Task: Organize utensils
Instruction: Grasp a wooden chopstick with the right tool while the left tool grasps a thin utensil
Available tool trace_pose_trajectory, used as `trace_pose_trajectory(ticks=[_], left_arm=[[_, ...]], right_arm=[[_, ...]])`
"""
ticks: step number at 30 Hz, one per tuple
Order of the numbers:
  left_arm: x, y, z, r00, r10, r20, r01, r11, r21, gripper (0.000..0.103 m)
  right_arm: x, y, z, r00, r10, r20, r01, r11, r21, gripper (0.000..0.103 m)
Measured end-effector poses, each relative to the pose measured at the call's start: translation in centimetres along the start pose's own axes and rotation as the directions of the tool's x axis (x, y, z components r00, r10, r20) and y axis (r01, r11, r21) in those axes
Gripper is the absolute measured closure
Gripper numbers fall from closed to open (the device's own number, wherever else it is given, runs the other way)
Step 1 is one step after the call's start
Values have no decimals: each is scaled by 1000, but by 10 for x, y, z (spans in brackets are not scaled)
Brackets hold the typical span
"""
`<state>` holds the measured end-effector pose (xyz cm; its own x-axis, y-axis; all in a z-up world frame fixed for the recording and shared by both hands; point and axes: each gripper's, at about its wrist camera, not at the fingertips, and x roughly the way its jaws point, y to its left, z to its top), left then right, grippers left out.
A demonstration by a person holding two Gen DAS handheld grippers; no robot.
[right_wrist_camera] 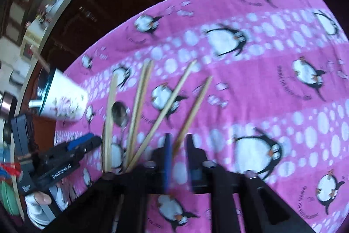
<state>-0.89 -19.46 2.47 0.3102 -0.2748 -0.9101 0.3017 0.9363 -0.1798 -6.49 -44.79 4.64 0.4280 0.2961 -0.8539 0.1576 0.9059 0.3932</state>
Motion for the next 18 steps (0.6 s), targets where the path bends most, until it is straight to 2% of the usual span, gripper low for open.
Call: trace_pose_trajectory(ticks=[5,9,13,14,16,18], left_arm=[[5,-4,4,1000,-8,-19,8,1000,23,73],[5,-2,2,999,-25,-32,26,999,44,73],[10,-7,5,999,-11,-39,14,998,68,73],[11,-9,6,999,-8,-37,11,997,77,76],[12,-11,6,1000,-6,-29,8,995,99,90],[11,-4,6,998,-43,-35,46,997,69,92]], right_arm=[[5,-6,17,1000,15,7,-15,999,28,69],[26,-2,28,999,-31,-21,32,999,13,73],[38,-2,36,999,-41,-9,41,999,12,89],[38,-4,37,999,-41,-9,41,999,18,92],[34,-5,36,1000,-23,0,23,999,25,93],[23,-4,32,1000,-12,21,12,1000,10,93]])
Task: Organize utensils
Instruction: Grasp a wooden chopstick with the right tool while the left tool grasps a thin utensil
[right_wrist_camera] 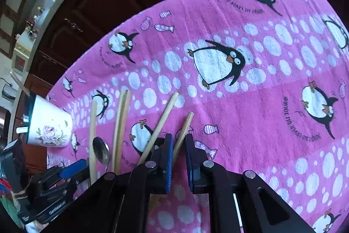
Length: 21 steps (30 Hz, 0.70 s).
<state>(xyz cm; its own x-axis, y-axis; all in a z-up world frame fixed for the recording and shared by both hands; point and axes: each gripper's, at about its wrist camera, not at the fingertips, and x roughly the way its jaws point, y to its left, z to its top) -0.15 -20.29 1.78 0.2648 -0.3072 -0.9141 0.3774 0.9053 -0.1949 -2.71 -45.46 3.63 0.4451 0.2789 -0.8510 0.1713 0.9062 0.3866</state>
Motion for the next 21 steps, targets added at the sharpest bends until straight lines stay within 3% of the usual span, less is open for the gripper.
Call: trace_pose_trajectory(ticks=[2,5,13,21], left_arm=[[-9,10,-2,999,-51,10,51,998,-39,93],[-34,14,-7,996,-70,60,72,997,-38,94],[-99,14,-29,980,-98,176,101,995,-10,96],[-130,20,-48,965,-108,241,118,993,-28,98]], right_arm=[[-17,4,-3,999,33,27,-32,999,-16,94],[-39,15,-5,996,64,57,-60,997,-54,95],[-94,57,-12,981,143,133,-119,978,-171,97],[-129,104,-24,964,196,181,-140,949,-283,98]])
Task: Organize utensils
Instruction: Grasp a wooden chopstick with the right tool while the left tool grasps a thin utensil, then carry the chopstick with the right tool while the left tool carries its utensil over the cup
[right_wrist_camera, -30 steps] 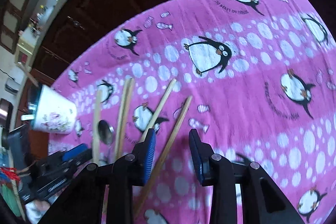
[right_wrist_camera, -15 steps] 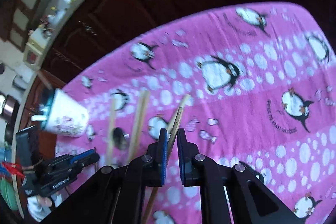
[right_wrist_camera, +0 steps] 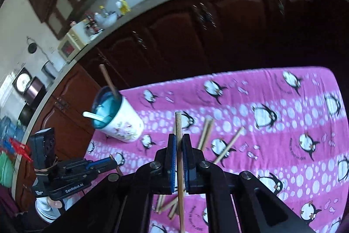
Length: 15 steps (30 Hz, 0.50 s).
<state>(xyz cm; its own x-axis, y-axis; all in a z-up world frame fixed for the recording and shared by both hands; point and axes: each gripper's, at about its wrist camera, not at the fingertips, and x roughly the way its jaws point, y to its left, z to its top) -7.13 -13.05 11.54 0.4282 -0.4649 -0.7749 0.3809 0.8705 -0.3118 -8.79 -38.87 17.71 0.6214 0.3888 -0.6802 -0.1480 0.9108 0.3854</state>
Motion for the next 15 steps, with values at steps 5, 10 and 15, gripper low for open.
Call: trace_pose_trajectory(ticks=[5,10,15], left_arm=[[-26,5,-2,999,9,50,-9,1000,-8,98],[-48,13,3,995,28,97,-25,999,-26,99],[-66,18,8,991,40,127,-36,999,-33,99]], right_arm=[[-13,25,7,999,17,29,-15,998,-58,98],[-20,47,18,998,41,53,-36,995,-93,98],[-23,70,30,994,72,79,-62,990,-129,98]])
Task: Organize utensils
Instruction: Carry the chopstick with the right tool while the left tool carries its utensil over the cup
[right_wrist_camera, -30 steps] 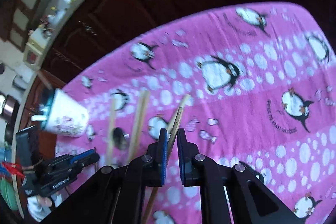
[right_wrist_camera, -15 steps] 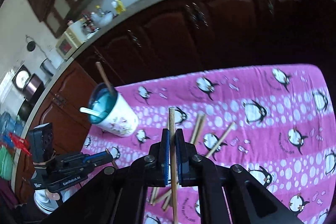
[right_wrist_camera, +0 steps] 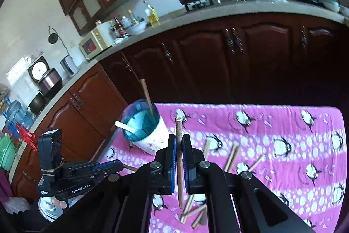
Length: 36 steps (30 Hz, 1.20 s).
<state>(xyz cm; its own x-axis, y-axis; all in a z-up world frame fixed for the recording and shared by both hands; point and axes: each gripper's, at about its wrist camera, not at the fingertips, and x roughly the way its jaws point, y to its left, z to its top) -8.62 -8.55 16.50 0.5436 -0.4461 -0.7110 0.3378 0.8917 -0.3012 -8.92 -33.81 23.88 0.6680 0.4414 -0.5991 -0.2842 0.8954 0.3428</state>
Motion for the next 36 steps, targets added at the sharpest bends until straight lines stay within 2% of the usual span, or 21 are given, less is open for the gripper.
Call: trace_pose_trajectory(ticks=[11,17,24,30,36], left_arm=[[-62,27,43,994,-12,108,17,999,-43,99],[-79,40,77,983,51,178,-44,998,-43,99],[-54,55,104,973,145,181,-142,989,-35,99],[-15,71,110,976,183,117,-180,983,-38,99],[23,79,106,979,195,49,-194,980,-31,99]], right_arm=[[1,46,49,993,86,79,-81,995,-64,98],[11,60,80,988,95,125,-86,994,-74,98],[41,77,113,985,80,156,-64,992,-105,98],[87,80,121,989,41,143,-23,991,-129,98],[130,68,113,996,34,82,-25,994,-110,98]])
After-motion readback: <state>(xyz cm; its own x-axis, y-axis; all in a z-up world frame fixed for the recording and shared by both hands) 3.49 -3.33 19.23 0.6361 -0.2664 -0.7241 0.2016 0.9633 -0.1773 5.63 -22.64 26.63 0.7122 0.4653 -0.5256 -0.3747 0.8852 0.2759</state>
